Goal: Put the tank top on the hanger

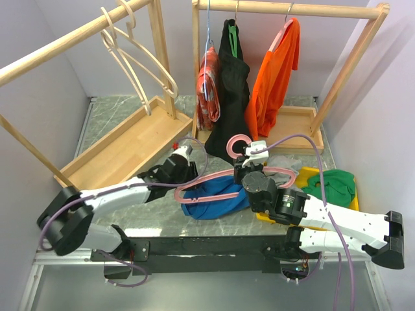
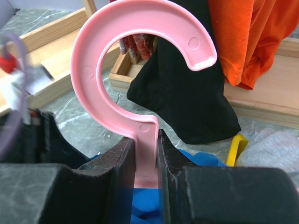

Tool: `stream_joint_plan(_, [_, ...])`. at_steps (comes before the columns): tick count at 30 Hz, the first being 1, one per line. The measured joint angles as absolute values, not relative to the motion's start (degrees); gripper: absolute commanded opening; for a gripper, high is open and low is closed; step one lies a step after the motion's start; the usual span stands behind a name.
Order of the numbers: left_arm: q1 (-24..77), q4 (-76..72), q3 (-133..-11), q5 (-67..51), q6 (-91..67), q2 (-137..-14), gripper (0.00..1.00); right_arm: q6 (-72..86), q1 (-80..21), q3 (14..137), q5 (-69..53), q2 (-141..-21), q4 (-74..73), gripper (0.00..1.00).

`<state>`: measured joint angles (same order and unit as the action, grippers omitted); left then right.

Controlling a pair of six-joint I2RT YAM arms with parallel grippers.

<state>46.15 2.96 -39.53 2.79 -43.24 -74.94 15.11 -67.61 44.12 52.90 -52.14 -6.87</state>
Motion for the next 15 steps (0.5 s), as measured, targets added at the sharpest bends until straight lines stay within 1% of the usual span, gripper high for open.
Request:
stream_joint_plan(2, [46.17,2.96,-39.53,1.78,-43.81,-77.43,0.47,15.09,-67.61,44.12,53.15,-52.14,-6.87,0.00])
stream_joint_plan(5, [46.24,2.74,-39.53,0.95,-44.49,-78.26,0.47,15.09,-67.61,44.12,53.71,-52.14,-6.90,0.00])
stream_joint_plan(7, [46.33,1.91,-39.53,0.43,-44.73,-78.26,0.43,15.09,-67.61,44.12,54.19,-52.14,-6.92,0.00])
stream_joint_plan(8, [46.39,1.37,-39.55,0.08,-44.82,-78.35,0.38,15.09,-67.61,44.12,54.43,-52.16,-6.90,0.00])
stream_joint_plan(10, [46.57,0.23,-39.57,-0.43,-45.12,-78.70,0.30,15.09,-67.61,44.12,54.76,-52.21,-6.90,0.00])
stream_joint_plan(11, [46.65,-0.25,-39.59,-0.73,-45.32,-79.07,0.19,15.09,-67.61,44.12,54.98,-52.29,-6.90,0.00])
stream_joint_plan(14, [46.72,-1.32,-39.59,-1.41,-46.06,-80.20,0.01,15.09,-67.61,44.12,56.34,-52.80,-6.92,0.00])
stream_joint_plan(15, [46.72,-1.50,-39.59,-1.50,-46.22,-80.44,0.01,15.09,-67.61,44.12,57.14,-53.15,-6.96,0.00])
